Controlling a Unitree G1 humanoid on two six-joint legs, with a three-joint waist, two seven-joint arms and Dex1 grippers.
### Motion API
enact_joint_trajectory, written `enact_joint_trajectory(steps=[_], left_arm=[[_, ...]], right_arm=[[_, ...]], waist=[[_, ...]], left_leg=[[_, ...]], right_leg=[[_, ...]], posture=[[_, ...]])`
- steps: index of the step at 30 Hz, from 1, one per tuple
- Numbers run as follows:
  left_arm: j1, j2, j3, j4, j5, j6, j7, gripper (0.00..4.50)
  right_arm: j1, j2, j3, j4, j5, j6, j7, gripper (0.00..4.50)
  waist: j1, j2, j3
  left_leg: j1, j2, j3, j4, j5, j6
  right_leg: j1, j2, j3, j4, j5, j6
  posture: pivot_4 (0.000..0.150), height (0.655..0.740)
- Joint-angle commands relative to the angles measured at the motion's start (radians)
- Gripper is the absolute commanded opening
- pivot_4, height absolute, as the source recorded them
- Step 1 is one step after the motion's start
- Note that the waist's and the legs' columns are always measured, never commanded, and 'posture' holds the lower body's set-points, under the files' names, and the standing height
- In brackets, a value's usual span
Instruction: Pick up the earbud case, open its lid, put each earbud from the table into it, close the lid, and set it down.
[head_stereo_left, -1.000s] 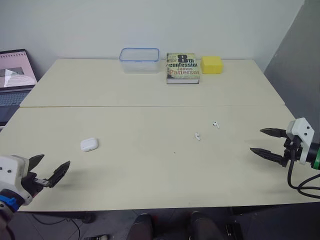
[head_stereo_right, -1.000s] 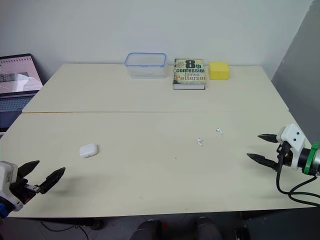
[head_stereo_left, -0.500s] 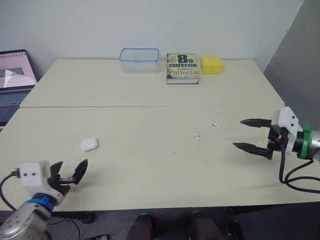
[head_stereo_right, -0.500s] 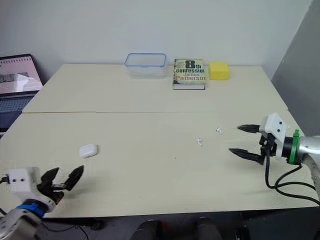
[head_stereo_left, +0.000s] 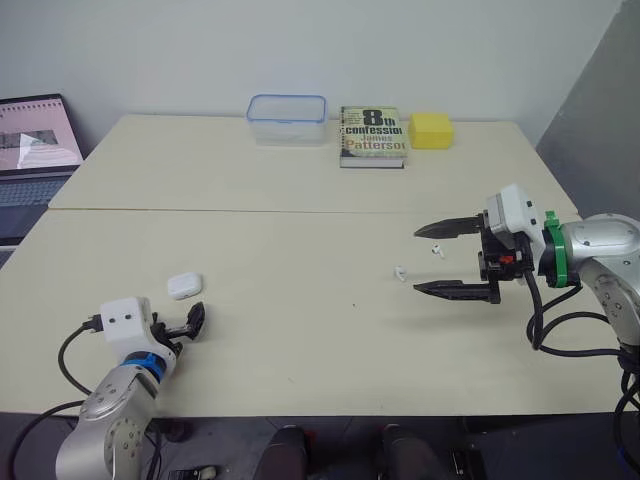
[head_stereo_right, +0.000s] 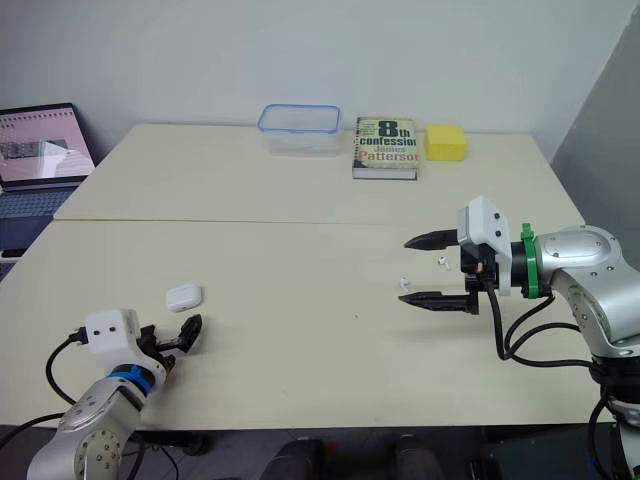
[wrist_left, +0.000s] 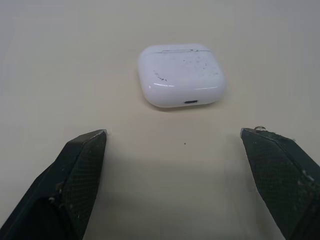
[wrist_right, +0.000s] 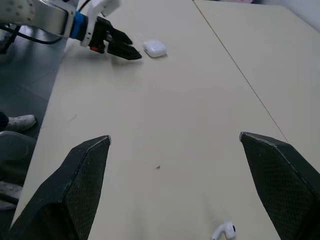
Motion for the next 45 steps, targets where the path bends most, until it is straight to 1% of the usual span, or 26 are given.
enact_joint_trajectory(steps=[1,12,23,25,26,29,30,35,38,41,44,45], left_arm=[[-0.042,-0.003,-0.024,0.04,0.013,0.004,0.003,4.5],[-0.18,0.006,-0.048,0.198,0.067,-0.009,0.004,4.5],[-0.218,0.049,-0.074,0.293,0.116,0.003,-0.023,4.5],[-0.219,0.051,-0.075,0.299,0.116,0.016,-0.026,4.11],[-0.218,0.051,-0.074,0.299,0.115,0.022,-0.027,3.93],[-0.21,0.052,-0.073,0.291,0.113,0.042,-0.028,3.05],[-0.205,0.051,-0.073,0.283,0.112,0.05,-0.028,2.86],[-0.159,0.053,-0.07,0.218,0.096,0.092,-0.044,2.85],[-0.143,0.073,-0.102,0.181,0.085,0.076,-0.118,2.85],[-0.124,0.154,-0.26,0.114,0.119,-0.058,-0.333,2.85],[-0.143,0.187,-0.377,0.09,0.104,-0.212,-0.549,2.85],[-0.149,0.191,-0.394,0.093,0.104,-0.247,-0.59,2.85]], right_arm=[[-0.044,0.01,0.008,-0.026,0.016,0.005,0.019,4.34],[-0.063,0.037,0.028,-0.041,0.011,0.018,0.033,4.34],[-0.059,0.032,0.021,-0.066,0.019,0.037,0.023,4.34],[-0.055,0.03,0.016,-0.075,0.021,0.043,0.02,4.5],[-0.053,0.03,0.013,-0.08,0.022,0.046,0.017,4.5],[-0.048,0.027,0.004,-0.094,0.025,0.055,0.008,4.5],[-0.047,0.026,0.001,-0.099,0.026,0.057,0.005,4.5],[-0.034,0.023,-0.018,-0.125,0.03,0.072,-0.018,4.5],[-0.001,0.01,-0.043,-0.15,0.037,0.09,-0.042,4.5],[0.072,-0.019,-0.104,-0.18,0.071,0.151,-0.081,4.5],[0.164,-0.034,-0.179,-0.217,0.137,0.253,-0.155,4.5],[0.179,-0.032,-0.192,-0.229,0.153,0.277,-0.179,4.5]], waist=[[0.0,0.0,0.0],[0.005,0.001,-0.001],[0.003,0.003,-0.002],[0.003,0.005,-0.003],[0.003,0.006,-0.003],[0.003,0.006,-0.003],[0.003,0.006,-0.003],[0.001,0.006,-0.003],[0.0,0.006,-0.003],[0.007,0.005,-0.003],[0.028,0.005,-0.003],[0.028,0.005,-0.003]], left_leg=[[0.0,0.0,0.0,0.0,0.0,0.0],[0.001,-0.001,-0.001,0.0,0.0,0.0],[0.001,-0.001,-0.001,0.0,0.0,0.0],[0.001,-0.001,-0.001,0.0,0.0,0.0],[0.002,-0.001,0.0,0.0,0.0,0.0],[0.002,-0.001,0.0,0.0,0.0,0.0],[0.001,-0.001,0.0,0.0,0.0,0.0],[0.001,0.0,0.001,0.0,0.0,0.0],[0.001,0.0,0.001,0.0,0.0,0.0],[0.001,-0.001,0.001,0.0,0.0,0.0],[-0.001,-0.002,0.001,0.0,0.0,0.0],[-0.002,-0.002,0.001,0.001,0.0,0.0]], right_leg=[[0.0,0.0,0.0,0.0,0.0,0.0],[0.001,0.0,-0.001,0.001,0.0,0.0],[0.001,0.0,0.0,0.001,0.0,0.0],[0.001,0.0,0.0,0.001,0.0,0.0],[0.001,0.0,0.0,0.001,0.0,0.0],[0.001,0.0,0.0,0.001,0.0,0.001],[0.001,0.0,0.0,0.001,0.0,0.001],[0.001,-0.001,0.001,0.0,0.0,0.001],[0.001,-0.001,0.001,0.0,0.0,0.001],[0.001,-0.001,0.0,0.0,0.0,0.001],[0.001,-0.002,0.0,-0.002,0.001,0.001],[0.001,-0.003,0.0,-0.004,0.001,0.0]], posture=[[0.15,0.74],[0.15,0.74],[0.15,0.74],[0.15,0.74],[0.15,0.74],[0.15,0.74],[0.15,0.74],[0.15,0.74],[0.15,0.74],[0.15,0.74],[0.15,0.74],[0.15,0.74]])
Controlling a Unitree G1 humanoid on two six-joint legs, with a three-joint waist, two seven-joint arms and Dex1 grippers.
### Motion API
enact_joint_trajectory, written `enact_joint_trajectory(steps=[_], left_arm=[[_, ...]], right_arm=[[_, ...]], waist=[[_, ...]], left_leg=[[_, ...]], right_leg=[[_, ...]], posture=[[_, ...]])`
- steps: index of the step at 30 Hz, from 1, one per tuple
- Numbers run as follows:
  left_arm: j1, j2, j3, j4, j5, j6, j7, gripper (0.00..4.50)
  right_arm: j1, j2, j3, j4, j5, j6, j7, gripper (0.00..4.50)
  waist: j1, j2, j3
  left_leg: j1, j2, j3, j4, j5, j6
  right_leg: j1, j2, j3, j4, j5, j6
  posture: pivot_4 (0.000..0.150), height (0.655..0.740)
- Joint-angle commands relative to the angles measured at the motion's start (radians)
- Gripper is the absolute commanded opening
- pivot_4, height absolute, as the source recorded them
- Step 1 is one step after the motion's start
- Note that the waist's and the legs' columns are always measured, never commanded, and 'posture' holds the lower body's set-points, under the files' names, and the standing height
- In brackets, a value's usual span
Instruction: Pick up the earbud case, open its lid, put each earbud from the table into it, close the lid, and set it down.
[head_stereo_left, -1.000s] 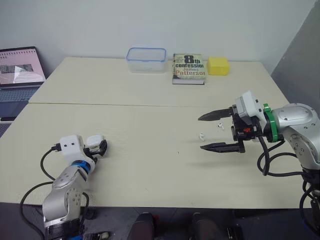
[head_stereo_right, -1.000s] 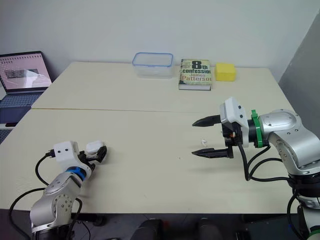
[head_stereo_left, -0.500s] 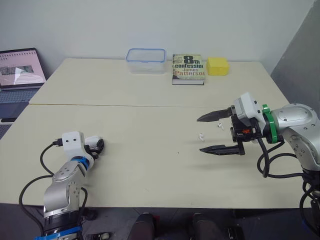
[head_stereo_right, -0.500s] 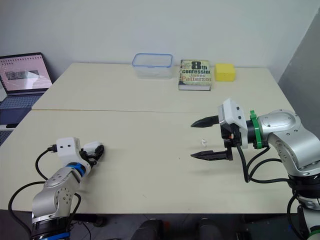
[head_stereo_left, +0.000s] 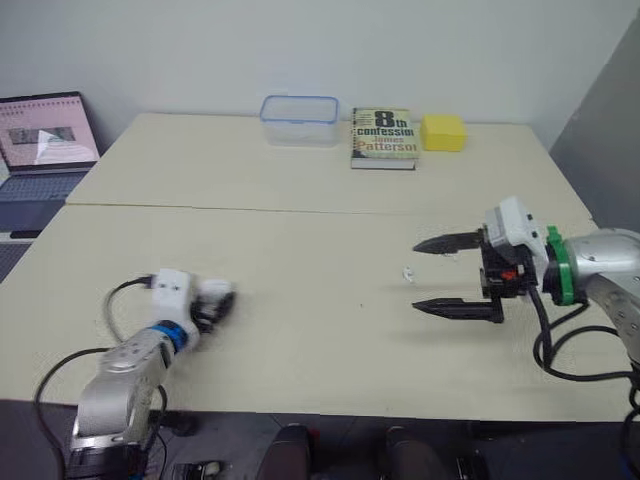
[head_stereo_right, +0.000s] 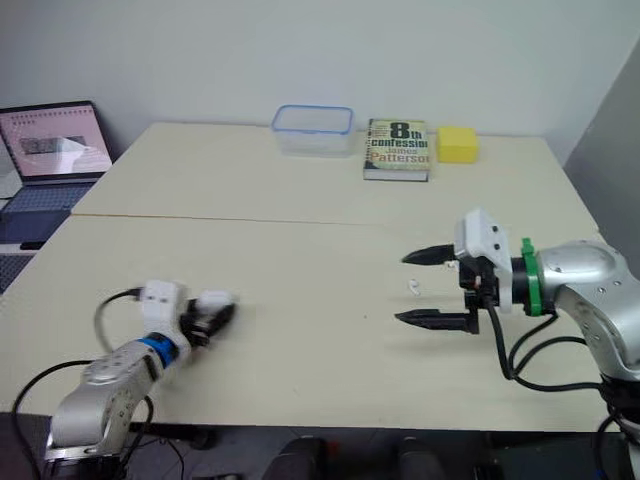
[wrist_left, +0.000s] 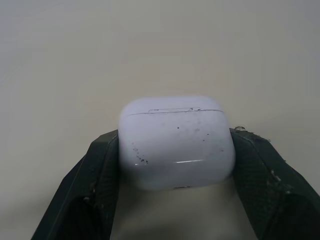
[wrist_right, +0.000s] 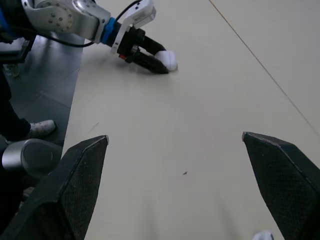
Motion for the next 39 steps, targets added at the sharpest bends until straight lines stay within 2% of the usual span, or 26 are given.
enact_joint_trajectory(steps=[1,4,8,15,22,37,39], left_arm=[[-0.034,0.007,-0.129,-0.042,-0.013,-0.175,-0.218,2.85],[-0.06,0.016,-0.227,-0.032,0.015,-0.366,-0.377,2.85],[-0.126,0.0,-0.289,0.042,0.041,-0.577,-0.501,2.85],[-0.231,-0.048,-0.328,0.153,0.06,-0.805,-0.59,2.85],[-0.248,-0.065,-0.332,0.185,0.051,-0.871,-0.61,2.85],[-0.253,-0.075,-0.342,0.218,0.063,-0.96,-0.611,2.85],[-0.254,-0.076,-0.345,0.22,0.064,-0.967,-0.614,2.85]], right_arm=[[0.047,0.004,-0.092,-0.075,0.106,0.124,-0.107,4.5],[0.083,0.059,-0.137,-0.122,0.264,0.309,-0.266,4.5],[0.112,0.116,-0.135,-0.141,0.457,0.495,-0.429,4.5],[0.102,0.231,-0.087,-0.086,0.674,0.59,-0.683,4.5],[0.049,0.321,0.005,-0.017,0.732,0.582,-0.82,4.5],[-0.026,0.369,0.091,0.07,0.759,0.583,-0.852,4.5],[-0.034,0.38,0.099,0.078,0.753,0.58,-0.857,4.11]], waist=[[-0.002,-0.002,0.001],[-0.007,-0.003,0.002],[-0.014,-0.003,0.002],[-0.019,-0.003,0.002],[-0.029,-0.003,0.002],[-0.029,-0.003,0.002],[-0.029,-0.003,0.002]], left_leg=[[0.0,0.0,0.001,0.0,0.0,0.0],[-0.001,0.002,0.001,0.0,0.0,0.0],[0.0,0.003,0.002,-0.001,0.0,0.0],[-0.001,0.003,0.001,-0.001,0.0,0.0],[0.0,0.004,0.0,-0.001,0.0,0.001],[0.0,0.006,0.0,-0.001,-0.001,0.001],[0.0,0.006,0.0,-0.001,-0.001,0.001]], right_leg=[[0.0,0.0,0.001,0.0,0.0,-0.001],[-0.001,0.001,0.001,-0.001,0.002,-0.004],[-0.002,0.004,0.0,0.0,0.003,-0.005],[-0.002,0.011,0.001,0.0,0.002,-0.005],[-0.002,0.013,0.001,0.0,0.003,-0.004],[-0.002,0.014,0.0,0.0,0.003,-0.004],[-0.002,0.015,0.0,0.0,0.003,-0.004]], posture=[[0.15,0.74],[0.15,0.74],[0.15,0.74],[0.15,0.74],[0.15,0.74],[0.15,0.74],[0.15,0.74]])
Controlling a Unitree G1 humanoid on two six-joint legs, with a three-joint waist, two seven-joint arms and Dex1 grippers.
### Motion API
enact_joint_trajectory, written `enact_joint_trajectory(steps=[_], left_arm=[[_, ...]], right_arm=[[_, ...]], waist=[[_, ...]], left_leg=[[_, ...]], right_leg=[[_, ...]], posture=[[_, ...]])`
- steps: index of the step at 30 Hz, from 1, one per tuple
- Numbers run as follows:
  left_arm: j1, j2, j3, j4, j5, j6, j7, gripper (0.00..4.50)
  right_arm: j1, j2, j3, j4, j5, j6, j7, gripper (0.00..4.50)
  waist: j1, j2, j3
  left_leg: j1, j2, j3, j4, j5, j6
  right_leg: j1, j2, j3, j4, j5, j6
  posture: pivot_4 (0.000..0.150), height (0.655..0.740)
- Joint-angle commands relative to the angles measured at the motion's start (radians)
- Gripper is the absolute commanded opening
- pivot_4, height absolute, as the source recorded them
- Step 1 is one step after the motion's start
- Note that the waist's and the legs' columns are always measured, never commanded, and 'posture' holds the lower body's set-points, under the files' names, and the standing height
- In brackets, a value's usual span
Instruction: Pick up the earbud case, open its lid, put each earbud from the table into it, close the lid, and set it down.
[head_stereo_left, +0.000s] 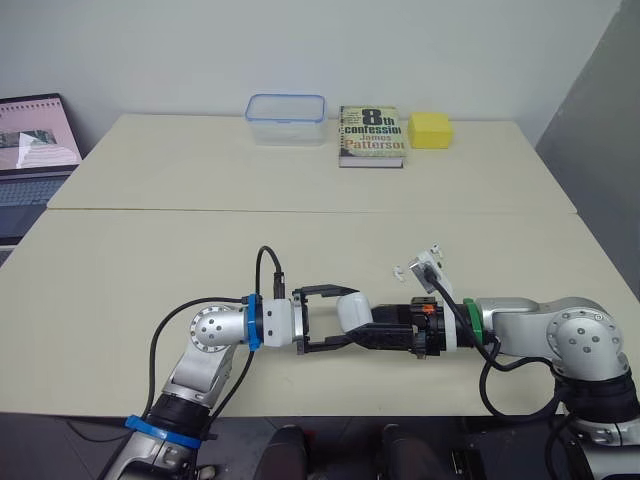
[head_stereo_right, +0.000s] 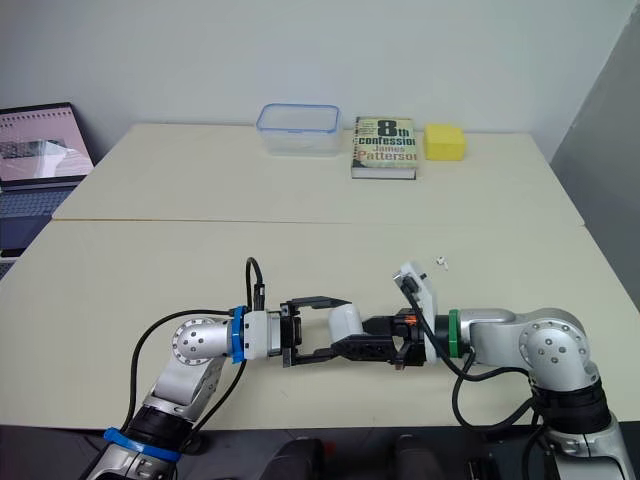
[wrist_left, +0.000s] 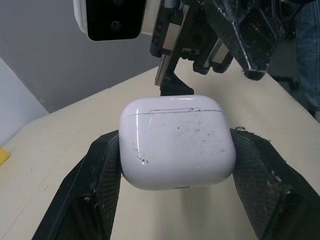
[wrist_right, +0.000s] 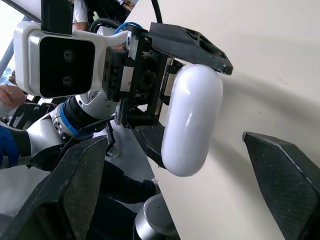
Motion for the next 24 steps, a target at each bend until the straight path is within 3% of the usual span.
enact_joint_trajectory(steps=[1,10,19,20,23,24], left_arm=[[-0.015,-0.007,-0.01,-0.012,0.001,-0.027,0.005,2.85],[-0.017,-0.016,-0.012,-0.007,0.005,-0.04,0.014,2.84],[-0.035,-0.029,-0.002,0.016,-0.002,-0.053,0.033,2.84],[-0.038,-0.029,0.001,0.015,-0.01,-0.04,0.036,3.56],[-0.05,-0.009,-0.004,0.022,0.016,-0.015,0.029,4.42],[-0.051,0.007,-0.009,0.022,0.023,0.017,0.018,4.5]], right_arm=[[-0.025,0.018,0.01,0.005,0.013,-0.012,-0.008,3.89],[-0.036,0.034,0.025,0.022,0.009,-0.008,-0.014,0.78],[-0.037,0.05,0.029,0.027,0.032,0.001,-0.023,0.79],[-0.038,0.05,0.03,0.027,0.033,0.002,-0.024,0.79],[-0.047,0.044,0.031,0.031,0.029,0.006,-0.018,0.79],[-0.054,0.036,0.033,0.032,0.021,0.008,-0.01,0.79]], waist=[[0.0,0.0,0.0],[0.0,0.0,0.0],[0.0,0.0,0.0],[0.0,0.0,0.0],[-0.001,0.0,0.0],[-0.001,0.0,0.0]], left_leg=[[0.0,0.0,0.0,0.0,0.0,0.0],[0.0,0.0,0.0,0.0,0.0,0.0],[0.0,0.0,0.0,0.0,0.0,0.0],[0.0,0.0,0.0,0.0,0.0,0.0],[0.0,0.0,0.0,0.0,0.0,0.0],[0.0,0.0,0.0,0.0,0.0,0.0]], right_leg=[[0.0,0.0,0.0,0.0,0.0,0.0],[0.0,0.0,0.0,0.0,0.0,0.0],[0.0,0.0,0.0,0.0,0.0,0.0],[0.0,0.0,0.0,0.0,0.0,0.0],[0.0,0.0,0.0,0.0,0.0,0.0],[0.0,0.001,0.0,0.0,0.0,0.0]], posture=[[0.15,0.74],[0.15,0.74],[0.15,0.74],[0.15,0.74],[0.15,0.74],[0.15,0.74]])
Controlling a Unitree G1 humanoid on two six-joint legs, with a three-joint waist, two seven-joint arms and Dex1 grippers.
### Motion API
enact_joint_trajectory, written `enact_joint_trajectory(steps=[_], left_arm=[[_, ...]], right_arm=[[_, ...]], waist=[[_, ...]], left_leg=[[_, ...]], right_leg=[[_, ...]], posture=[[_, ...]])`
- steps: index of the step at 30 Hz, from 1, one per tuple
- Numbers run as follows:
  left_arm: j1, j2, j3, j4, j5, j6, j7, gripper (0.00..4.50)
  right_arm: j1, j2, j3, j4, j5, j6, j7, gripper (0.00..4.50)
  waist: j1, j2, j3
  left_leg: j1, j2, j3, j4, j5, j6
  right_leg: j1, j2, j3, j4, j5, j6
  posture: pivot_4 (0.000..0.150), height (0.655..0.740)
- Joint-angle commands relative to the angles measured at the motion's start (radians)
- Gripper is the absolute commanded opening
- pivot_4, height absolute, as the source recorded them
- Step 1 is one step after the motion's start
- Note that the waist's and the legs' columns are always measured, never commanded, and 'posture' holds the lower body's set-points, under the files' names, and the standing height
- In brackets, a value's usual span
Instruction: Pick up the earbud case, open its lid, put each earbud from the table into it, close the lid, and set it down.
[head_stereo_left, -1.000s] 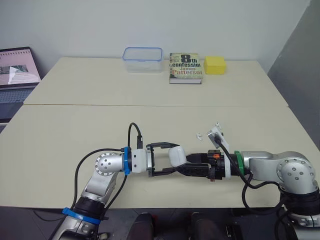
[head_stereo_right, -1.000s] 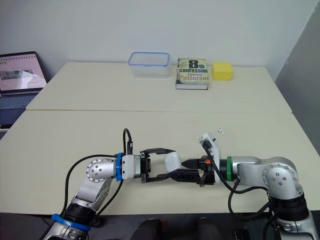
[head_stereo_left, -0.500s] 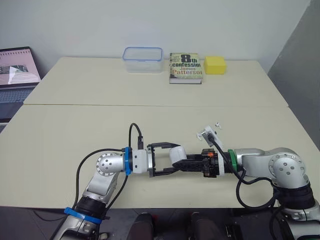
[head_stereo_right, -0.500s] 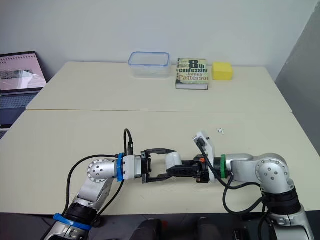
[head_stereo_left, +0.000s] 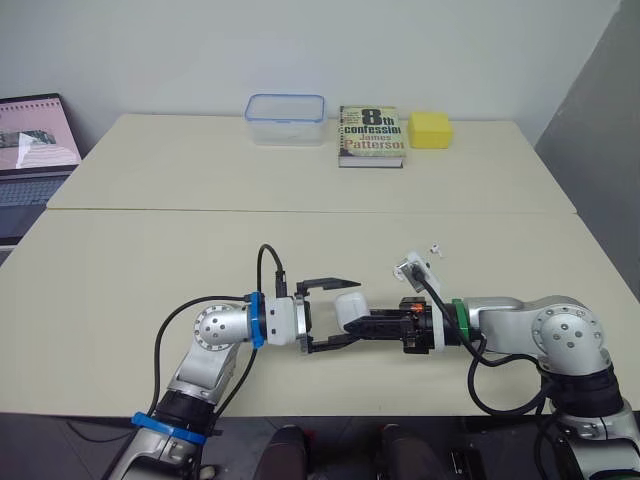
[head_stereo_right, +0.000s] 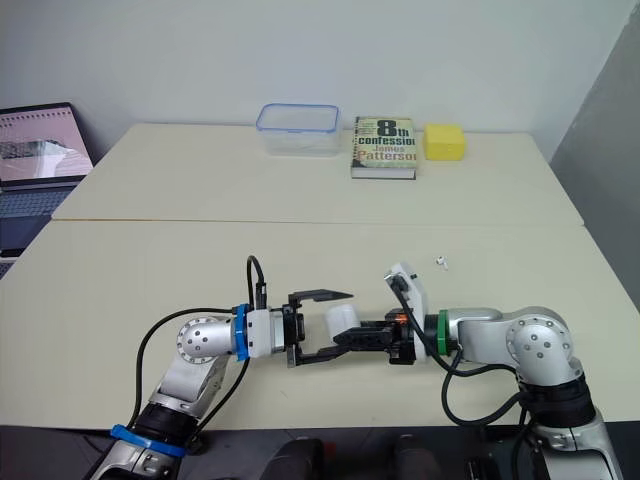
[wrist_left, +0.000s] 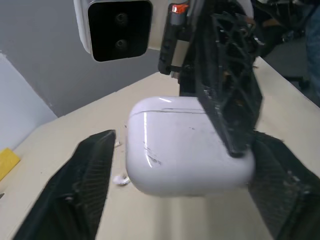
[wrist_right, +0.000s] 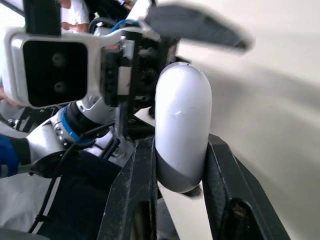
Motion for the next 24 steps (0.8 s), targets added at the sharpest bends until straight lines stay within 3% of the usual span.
enact_joint_trajectory(steps=[1,6,11,16,24], left_arm=[[-0.013,0.038,-0.01,-0.012,0.006,0.064,-0.012,4.5],[-0.003,0.163,0.003,-0.074,-0.05,0.471,-0.019,4.5],[-0.028,0.249,-0.004,-0.222,-0.127,0.839,-0.011,4.5],[-0.09,0.209,-0.036,-0.314,-0.088,0.953,0.076,4.5],[-0.19,0.174,-0.122,-0.382,-0.048,1.024,0.082,4.5]], right_arm=[[-0.029,-0.016,-0.003,-0.015,0.014,0.005,0.031,0.79],[-0.114,-0.169,0.058,-0.051,-0.161,-0.021,0.18,0.79],[-0.227,-0.404,0.302,-0.143,-0.53,-0.239,0.473,0.79],[-0.261,-0.469,0.461,-0.161,-0.776,-0.401,0.634,0.79],[-0.252,-0.421,0.474,-0.146,-0.891,-0.441,0.72,0.79]], waist=[[-0.001,0.0,0.0],[-0.006,0.002,0.001],[-0.006,0.002,0.002],[-0.006,0.002,0.002],[-0.005,0.001,0.002]], left_leg=[[0.0,0.0,0.0,0.0,0.0,0.0],[0.0,0.0,0.0,0.0,0.0,0.0],[-0.001,0.001,-0.001,-0.001,0.0,0.0],[-0.005,0.001,-0.002,-0.001,0.0,0.0],[-0.007,0.0,-0.001,0.0,0.0,0.0]], right_leg=[[0.0,0.0,0.0,0.0,0.0,0.0],[-0.001,0.0,0.0,0.0,0.0,0.0],[-0.003,0.0,-0.001,-0.001,-0.001,0.0],[-0.006,0.001,-0.002,-0.001,-0.001,0.0],[-0.008,0.001,-0.001,0.001,-0.001,0.0]], posture=[[0.15,0.74],[0.15,0.74],[0.15,0.74],[0.15,0.74],[0.15,0.74]])
